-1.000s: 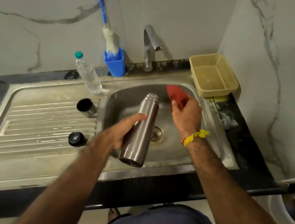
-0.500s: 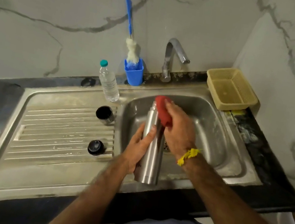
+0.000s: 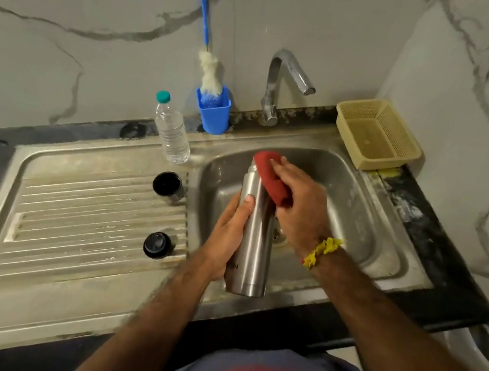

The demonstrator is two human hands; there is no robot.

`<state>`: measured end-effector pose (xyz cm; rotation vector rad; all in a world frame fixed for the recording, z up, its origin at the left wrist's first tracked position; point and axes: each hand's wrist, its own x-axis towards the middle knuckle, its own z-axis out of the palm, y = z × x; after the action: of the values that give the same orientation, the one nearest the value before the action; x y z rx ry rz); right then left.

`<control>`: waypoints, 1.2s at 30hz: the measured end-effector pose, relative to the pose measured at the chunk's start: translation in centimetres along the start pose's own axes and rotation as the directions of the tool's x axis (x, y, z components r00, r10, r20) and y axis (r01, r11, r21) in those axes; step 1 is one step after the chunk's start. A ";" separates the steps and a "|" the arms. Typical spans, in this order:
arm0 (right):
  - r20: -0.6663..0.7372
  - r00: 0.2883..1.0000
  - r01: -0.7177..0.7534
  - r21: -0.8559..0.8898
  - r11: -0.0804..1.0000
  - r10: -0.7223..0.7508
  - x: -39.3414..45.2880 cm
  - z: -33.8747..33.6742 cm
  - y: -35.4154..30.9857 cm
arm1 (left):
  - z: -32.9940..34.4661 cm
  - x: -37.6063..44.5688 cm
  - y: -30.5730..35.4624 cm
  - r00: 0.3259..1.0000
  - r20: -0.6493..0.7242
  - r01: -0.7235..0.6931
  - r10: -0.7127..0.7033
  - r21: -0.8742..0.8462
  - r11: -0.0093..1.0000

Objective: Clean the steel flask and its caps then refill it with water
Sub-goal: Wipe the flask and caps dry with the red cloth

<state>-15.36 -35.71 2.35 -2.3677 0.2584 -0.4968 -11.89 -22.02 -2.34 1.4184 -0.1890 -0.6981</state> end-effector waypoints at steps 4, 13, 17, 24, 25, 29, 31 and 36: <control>0.064 0.997 0.046 -0.078 0.996 -0.041 -0.6 0.7 -0.9 | 0.3 0.3 -0.4 1.000 -0.026 0.013 -0.015 -0.057 0.998; 0.102 0.988 0.120 -0.026 0.992 -0.117 -2.0 0.6 -0.5 | 0.3 1.3 0.3 0.996 -0.087 0.027 -0.036 -0.102 0.994; 0.036 0.999 0.003 0.046 0.999 -0.005 -1.4 0.9 -0.2 | 0.6 1.7 1.1 0.994 -0.106 0.026 -0.037 -0.096 0.995; 0.023 0.999 0.039 0.069 0.997 -0.041 -1.0 0.4 0.0 | 0.9 2.4 2.0 0.989 -0.132 0.042 -0.061 -0.140 0.989; 0.034 0.996 0.083 0.045 0.996 -0.084 -1.1 0.5 -0.2 | 1.0 2.5 2.1 0.989 -0.132 0.047 -0.069 -0.160 0.986; 0.072 0.984 0.160 0.074 0.984 -0.165 -2.7 0.2 1.2 | 0.1 3.1 3.0 0.986 -0.132 0.085 -0.104 -0.141 0.986; 0.006 0.998 0.058 0.136 0.989 -0.059 -2.2 0.5 0.8 | 0.2 3.2 3.2 0.984 -0.125 0.108 -0.128 -0.157 0.982; 0.031 0.949 0.313 0.056 0.948 -0.315 -4.0 0.5 0.9 | -0.6 3.8 4.5 0.980 -0.126 0.131 -0.152 -0.163 0.978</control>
<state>-18.82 -34.82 0.28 -2.3761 -0.1529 -0.5967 -7.07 -23.69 0.75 1.3347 0.0737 -0.7130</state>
